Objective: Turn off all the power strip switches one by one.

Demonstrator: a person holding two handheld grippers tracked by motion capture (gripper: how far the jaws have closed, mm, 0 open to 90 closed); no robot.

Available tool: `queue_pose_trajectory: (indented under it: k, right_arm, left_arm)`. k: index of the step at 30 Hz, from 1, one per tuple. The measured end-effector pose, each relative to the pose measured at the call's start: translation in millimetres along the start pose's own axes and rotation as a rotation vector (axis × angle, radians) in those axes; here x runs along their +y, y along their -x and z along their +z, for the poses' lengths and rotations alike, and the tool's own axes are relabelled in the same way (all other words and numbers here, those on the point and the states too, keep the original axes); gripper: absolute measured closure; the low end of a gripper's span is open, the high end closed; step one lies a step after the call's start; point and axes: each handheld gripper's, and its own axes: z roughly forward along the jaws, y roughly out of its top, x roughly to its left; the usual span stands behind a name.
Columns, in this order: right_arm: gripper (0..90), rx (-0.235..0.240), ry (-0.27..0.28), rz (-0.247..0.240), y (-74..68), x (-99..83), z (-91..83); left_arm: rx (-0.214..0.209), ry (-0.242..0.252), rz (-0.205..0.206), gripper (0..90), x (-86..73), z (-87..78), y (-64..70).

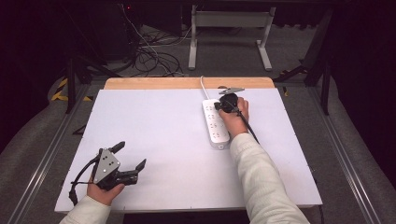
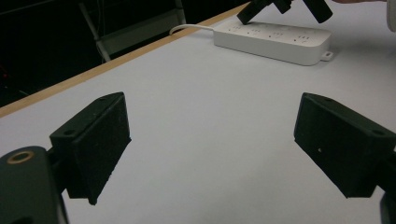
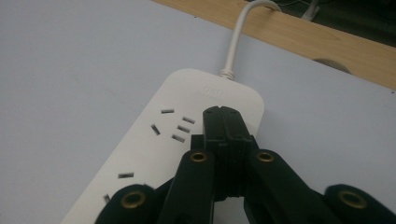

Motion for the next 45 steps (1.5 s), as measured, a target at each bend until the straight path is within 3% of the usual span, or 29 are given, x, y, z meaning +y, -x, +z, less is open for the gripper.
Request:
queue_pose_trajectory:
  k: [13,14,17,20,25,35,45]
  right_arm:
    - [90.0,-0.012,-0.013,0.003,-1.8,1.0,-0.4]
    - [90.0,-0.008,0.004,0.008,-1.5,2.0,-2.8]
    - [90.0,0.003,0.020,-0.055,1.2,2.5,-7.8]
    - [90.0,0.035,0.079,-0.016,5.1,7.4,-18.7]
    - [90.0,0.047,0.109,-0.027,2.7,14.3,-35.8]
    - [90.0,0.079,0.135,-0.020,-1.2,19.8,-55.9]
    - [82.0,0.083,0.141,-0.036,-2.3,20.4,-63.5]
  left_arm:
    - [0.002,0.002,-0.002,11.3,0.0,-0.2,-0.5]
    - [0.005,0.000,0.006,11.3,0.1,-0.5,-1.2]
    - [0.002,0.000,-0.002,11.3,-0.2,0.0,-1.1]
    - [0.003,0.001,-0.004,11.3,-0.3,0.2,-1.2]
    - [0.002,0.001,-0.005,11.2,-0.3,0.6,-1.4]
    - [0.003,0.000,-0.006,11.2,-0.1,0.5,-0.8]
    - [0.001,-0.001,-0.007,11.2,-0.2,0.6,-0.4]
